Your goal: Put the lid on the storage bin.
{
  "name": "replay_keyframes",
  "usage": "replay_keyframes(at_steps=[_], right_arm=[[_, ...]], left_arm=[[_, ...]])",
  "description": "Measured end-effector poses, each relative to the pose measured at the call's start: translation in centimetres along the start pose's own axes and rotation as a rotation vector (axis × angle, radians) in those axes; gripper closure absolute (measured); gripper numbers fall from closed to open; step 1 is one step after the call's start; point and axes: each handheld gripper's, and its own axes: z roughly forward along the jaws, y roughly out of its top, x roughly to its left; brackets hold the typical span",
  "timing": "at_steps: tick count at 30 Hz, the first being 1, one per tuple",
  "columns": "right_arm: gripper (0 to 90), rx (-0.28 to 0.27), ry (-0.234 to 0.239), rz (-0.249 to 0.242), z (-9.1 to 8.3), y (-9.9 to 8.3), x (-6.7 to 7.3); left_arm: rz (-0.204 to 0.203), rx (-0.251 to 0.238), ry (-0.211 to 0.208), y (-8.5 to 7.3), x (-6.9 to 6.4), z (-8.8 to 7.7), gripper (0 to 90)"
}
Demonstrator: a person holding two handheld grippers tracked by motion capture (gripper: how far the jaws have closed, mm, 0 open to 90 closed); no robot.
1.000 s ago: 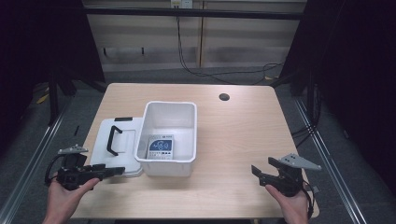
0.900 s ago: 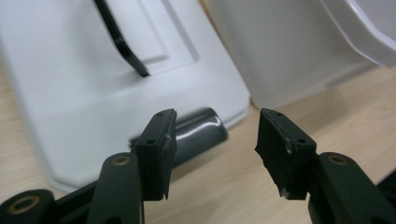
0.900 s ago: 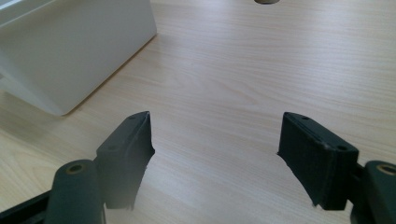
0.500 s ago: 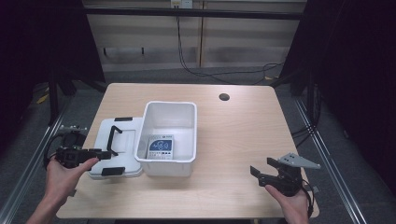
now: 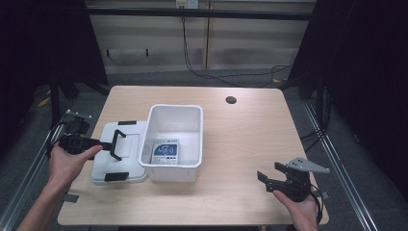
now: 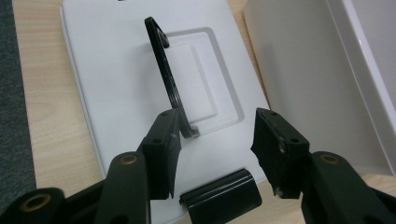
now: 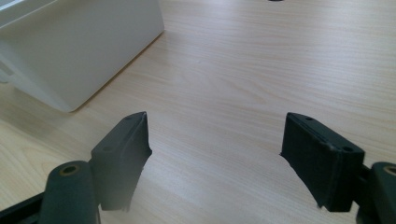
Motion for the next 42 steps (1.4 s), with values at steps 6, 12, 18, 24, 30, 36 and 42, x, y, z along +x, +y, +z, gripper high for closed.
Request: replay_keyframes(at_steps=[6, 12, 18, 24, 30, 36, 42], right_arm=[[22.8, 0.000, -0.003, -0.006, 0.0, 0.0, 0.1], [22.8, 0.009, -0.007, -0.006, 0.0, 0.0, 0.1], [22.7, 0.019, -0.007, -0.017, 0.1, -0.1, 0.1], [22.6, 0.029, -0.003, -0.024, 0.2, -0.1, 0.2], [22.6, 0.035, 0.000, -0.032, 0.2, -0.1, 0.3], [22.4, 0.040, 0.003, -0.030, 0.3, -0.2, 0.2], [22.3, 0.047, 0.005, -0.028, 0.4, -0.2, 0.3]], left_arm=[[-0.007, 0.029, 0.020, 0.8, 0.3, 0.8, 54.1], [-0.061, 0.062, 0.042, 1.9, 1.4, 1.7, 59.7], [-0.104, 0.127, 0.076, 3.3, 2.0, 3.4, 62.2], [-0.140, 0.189, 0.124, 4.1, 1.5, 4.6, 64.3], [-0.160, 0.245, 0.187, 4.8, 1.2, 6.1, 65.7], [-0.176, 0.280, 0.202, 5.1, 0.9, 6.9, 70.6], [-0.182, 0.294, 0.208, 5.5, 0.7, 7.4, 74.5]])
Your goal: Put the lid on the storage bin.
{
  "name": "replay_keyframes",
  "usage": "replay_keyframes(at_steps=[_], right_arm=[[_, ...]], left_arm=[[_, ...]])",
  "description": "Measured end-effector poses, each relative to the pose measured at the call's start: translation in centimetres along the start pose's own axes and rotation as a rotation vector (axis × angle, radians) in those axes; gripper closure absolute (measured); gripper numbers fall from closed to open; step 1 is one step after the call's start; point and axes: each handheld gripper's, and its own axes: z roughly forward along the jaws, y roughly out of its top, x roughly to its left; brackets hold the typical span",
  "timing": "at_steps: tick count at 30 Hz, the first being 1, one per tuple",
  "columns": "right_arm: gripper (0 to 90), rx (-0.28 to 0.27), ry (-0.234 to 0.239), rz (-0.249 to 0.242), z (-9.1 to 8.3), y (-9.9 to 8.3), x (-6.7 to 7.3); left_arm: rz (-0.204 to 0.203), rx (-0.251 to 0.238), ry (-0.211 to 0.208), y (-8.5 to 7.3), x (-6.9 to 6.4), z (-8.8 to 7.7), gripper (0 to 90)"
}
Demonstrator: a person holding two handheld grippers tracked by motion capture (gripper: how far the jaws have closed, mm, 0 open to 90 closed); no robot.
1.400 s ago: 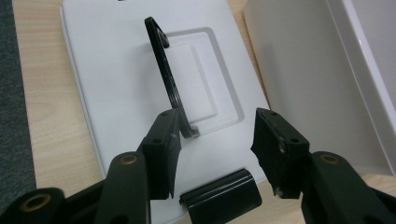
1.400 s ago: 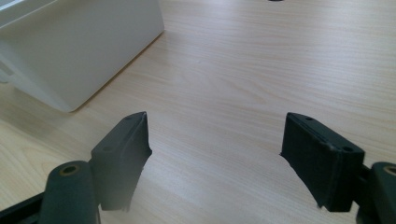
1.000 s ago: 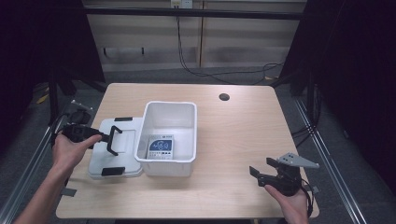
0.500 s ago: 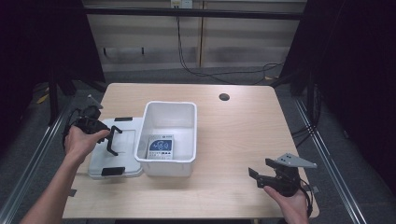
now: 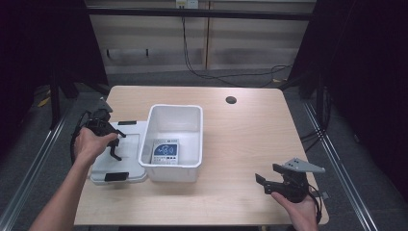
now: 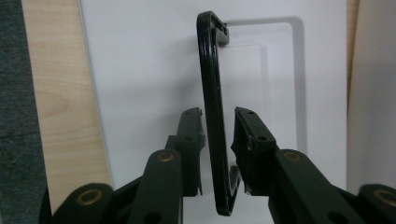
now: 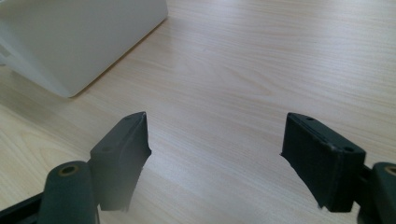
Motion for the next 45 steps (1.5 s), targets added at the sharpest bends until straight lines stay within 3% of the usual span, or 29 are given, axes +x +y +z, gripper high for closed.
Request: replay_keyframes(at_steps=[7, 15, 22, 30, 37, 40, 45], right_arm=[[22.0, 0.001, 0.006, -0.001, 0.1, 0.0, 0.0], [21.5, 0.008, 0.009, 0.005, 0.2, -0.1, -0.1], [21.1, 0.015, 0.013, 0.006, 0.2, -0.1, -0.1], [21.1, 0.018, 0.012, 0.002, 0.3, -0.1, -0.1], [21.1, 0.022, 0.010, 0.008, 0.3, -0.1, -0.1], [21.0, 0.023, 0.010, 0.009, 0.3, -0.1, -0.1], [20.8, 0.027, 0.014, 0.005, 0.4, -0.1, -0.1]], left_arm=[[-0.003, 0.023, 0.003, 0.5, -0.7, 0.4, 81.4], [-0.003, 0.048, 0.006, 0.9, -1.2, 0.5, 78.8], [-0.009, 0.082, 0.034, 1.1, -1.7, 0.7, 82.8], [-0.009, 0.088, 0.030, 1.1, -1.9, 0.6, 84.6], [-0.008, 0.086, 0.033, 1.1, -1.8, -0.1, 84.6], [0.024, 0.103, 0.038, 1.1, -1.8, -0.7, 84.6], [0.025, 0.098, 0.041, 1.0, -1.6, -1.6, 84.8]])
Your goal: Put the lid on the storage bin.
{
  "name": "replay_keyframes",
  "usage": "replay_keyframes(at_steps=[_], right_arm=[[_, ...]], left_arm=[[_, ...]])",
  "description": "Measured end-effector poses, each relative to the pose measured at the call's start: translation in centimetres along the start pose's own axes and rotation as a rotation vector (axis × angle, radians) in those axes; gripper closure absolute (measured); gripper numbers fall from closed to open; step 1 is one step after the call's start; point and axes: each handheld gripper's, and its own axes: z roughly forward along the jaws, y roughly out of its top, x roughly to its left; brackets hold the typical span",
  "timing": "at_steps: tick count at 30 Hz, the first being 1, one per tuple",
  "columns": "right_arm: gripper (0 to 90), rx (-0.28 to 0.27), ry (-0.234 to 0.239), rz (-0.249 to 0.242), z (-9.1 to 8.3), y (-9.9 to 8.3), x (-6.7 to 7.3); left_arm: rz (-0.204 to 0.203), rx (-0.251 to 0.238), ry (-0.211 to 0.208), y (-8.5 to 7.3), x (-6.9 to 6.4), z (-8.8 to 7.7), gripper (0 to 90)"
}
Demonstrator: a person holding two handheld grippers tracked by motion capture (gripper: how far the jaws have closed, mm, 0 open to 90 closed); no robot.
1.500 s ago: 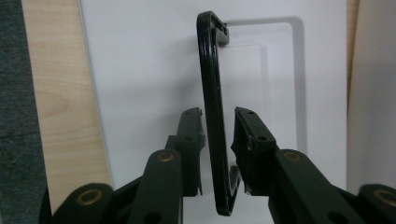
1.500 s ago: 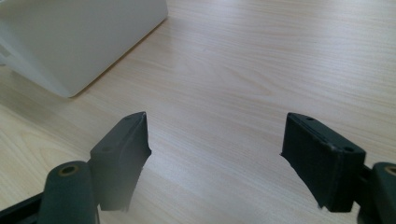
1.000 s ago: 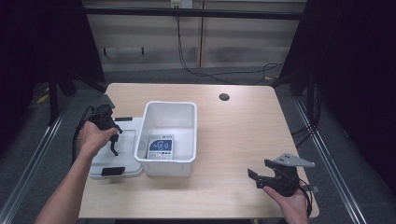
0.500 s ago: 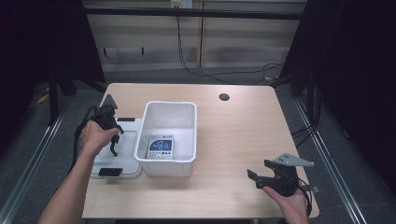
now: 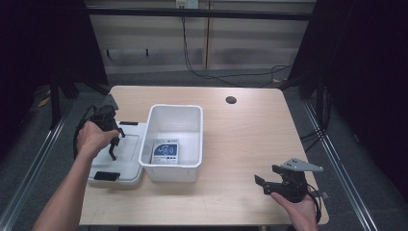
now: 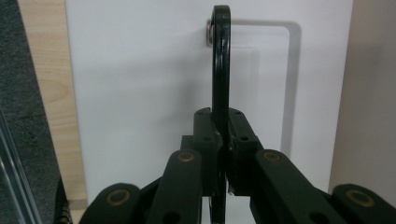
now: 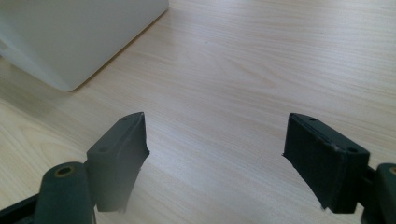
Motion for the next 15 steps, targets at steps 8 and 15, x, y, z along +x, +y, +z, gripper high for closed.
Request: replay_keyframes(at_steps=[8, 15], right_arm=[[20.8, 0.002, -0.001, 0.001, 0.0, 0.0, 0.0], [20.6, 0.004, -0.003, 0.003, 0.0, 0.0, 0.0]], left_arm=[[0.005, -0.007, 0.002, -0.4, 0.5, -1.0, 84.7], [0.005, -0.012, 0.006, -0.7, 0.7, -2.2, 84.7]])
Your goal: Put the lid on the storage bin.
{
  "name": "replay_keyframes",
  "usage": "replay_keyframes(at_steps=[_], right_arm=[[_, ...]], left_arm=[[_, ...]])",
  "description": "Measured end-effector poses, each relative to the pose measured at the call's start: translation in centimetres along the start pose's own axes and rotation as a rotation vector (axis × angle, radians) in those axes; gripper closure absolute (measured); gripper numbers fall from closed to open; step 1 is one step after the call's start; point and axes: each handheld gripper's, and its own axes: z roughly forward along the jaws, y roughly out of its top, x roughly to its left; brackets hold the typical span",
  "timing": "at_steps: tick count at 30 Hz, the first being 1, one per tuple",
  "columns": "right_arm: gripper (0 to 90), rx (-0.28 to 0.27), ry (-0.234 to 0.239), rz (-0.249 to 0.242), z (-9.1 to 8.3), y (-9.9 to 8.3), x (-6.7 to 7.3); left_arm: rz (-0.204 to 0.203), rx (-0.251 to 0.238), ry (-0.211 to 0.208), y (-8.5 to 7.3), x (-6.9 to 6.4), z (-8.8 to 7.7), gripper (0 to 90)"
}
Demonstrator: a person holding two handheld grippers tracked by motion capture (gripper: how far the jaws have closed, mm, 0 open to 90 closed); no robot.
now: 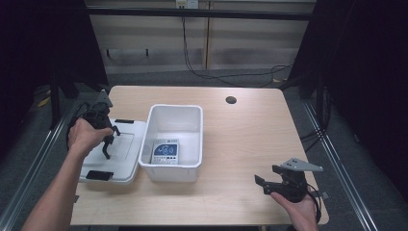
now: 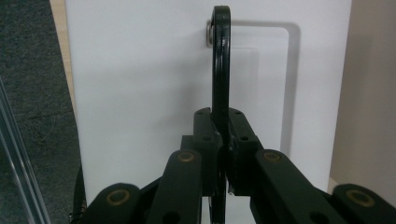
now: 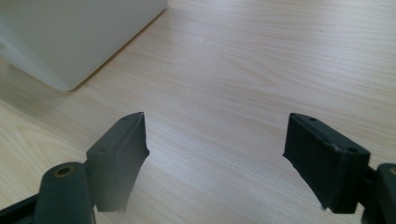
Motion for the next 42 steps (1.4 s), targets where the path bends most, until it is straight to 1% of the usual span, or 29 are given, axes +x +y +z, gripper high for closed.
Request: replay_keyframes(at_steps=[1, 4, 7, 9, 10, 14, 16, 18, 19, 20, 23, 25, 26, 27, 30, 31, 36, 42], right_arm=[[20.6, 0.000, -0.002, 0.000, 0.0, 0.0, 0.0], [20.6, 0.001, -0.002, 0.001, 0.0, 0.0, 0.0], [20.5, 0.001, -0.002, -0.001, 0.0, 0.0, 0.0], [20.4, 0.001, -0.003, 0.001, 0.0, 0.0, 0.0], [20.4, 0.001, -0.003, 0.001, 0.0, 0.0, 0.0], [20.1, 0.004, -0.001, 0.002, 0.0, 0.0, 0.0], [20.0, 0.005, -0.001, 0.001, 0.1, 0.0, 0.0], [20.0, 0.007, -0.002, 0.002, 0.1, 0.0, 0.0], [20.0, 0.007, -0.002, 0.002, 0.1, 0.0, 0.0], [20.0, 0.008, -0.002, 0.002, 0.1, 0.0, 0.0], [19.7, 0.008, -0.004, 0.002, 0.1, 0.0, 0.0], [19.7, 0.009, -0.003, 0.002, 0.1, 0.0, 0.0], [19.5, 0.009, -0.004, 0.002, 0.1, 0.0, 0.0], [19.5, 0.009, -0.005, 0.001, 0.1, 0.0, 0.0], [19.3, 0.008, -0.005, 0.000, 0.1, 0.0, 0.0], [19.2, 0.008, -0.006, 0.000, 0.1, 0.0, 0.0], [19.1, 0.009, -0.007, 0.002, 0.1, 0.0, 0.0], [18.8, 0.010, -0.007, 0.003, 0.1, 0.0, 0.0]], left_arm=[[0.009, -0.002, 0.002, 0.0, 0.0, -0.2, 84.7], [0.005, -0.011, 0.001, -0.1, 0.0, -0.7, 84.7], [0.009, -0.018, 0.008, -0.2, -0.1, -1.5, 84.7], [0.016, -0.019, 0.006, -0.3, 0.0, -1.8, 84.7], [0.010, -0.022, 0.004, -0.3, 0.0, -1.9, 84.6], [0.018, -0.019, 0.005, -0.5, 0.1, -2.0, 84.7], [0.015, -0.018, 0.007, -0.5, 0.1, -2.1, 84.6], [0.020, -0.024, -0.002, -0.6, 0.4, -2.7, 84.6], [0.006, -0.032, -0.001, -0.7, 0.4, -2.8, 84.6], [0.006, -0.032, -0.001, -0.7, 0.4, -2.8, 84.6], [0.013, -0.030, 0.005, -0.8, 0.5, -3.6, 84.6], [0.011, -0.035, 0.005, -0.9, 0.5, -3.7, 84.6], [0.017, -0.032, 0.002, -0.9, 0.5, -3.9, 84.6], [0.016, -0.043, 0.000, -1.0, 0.6, -4.3, 84.6], [0.017, -0.053, 0.001, -1.0, 0.7, -4.5, 84.4], [0.016, -0.058, -0.012, -1.1, 0.9, -4.8, 84.5], [0.022, -0.067, -0.007, -1.1, 0.9, -5.3, 84.6], [0.039, -0.079, -0.025, -1.2, 0.7, -6.8, 84.5]])
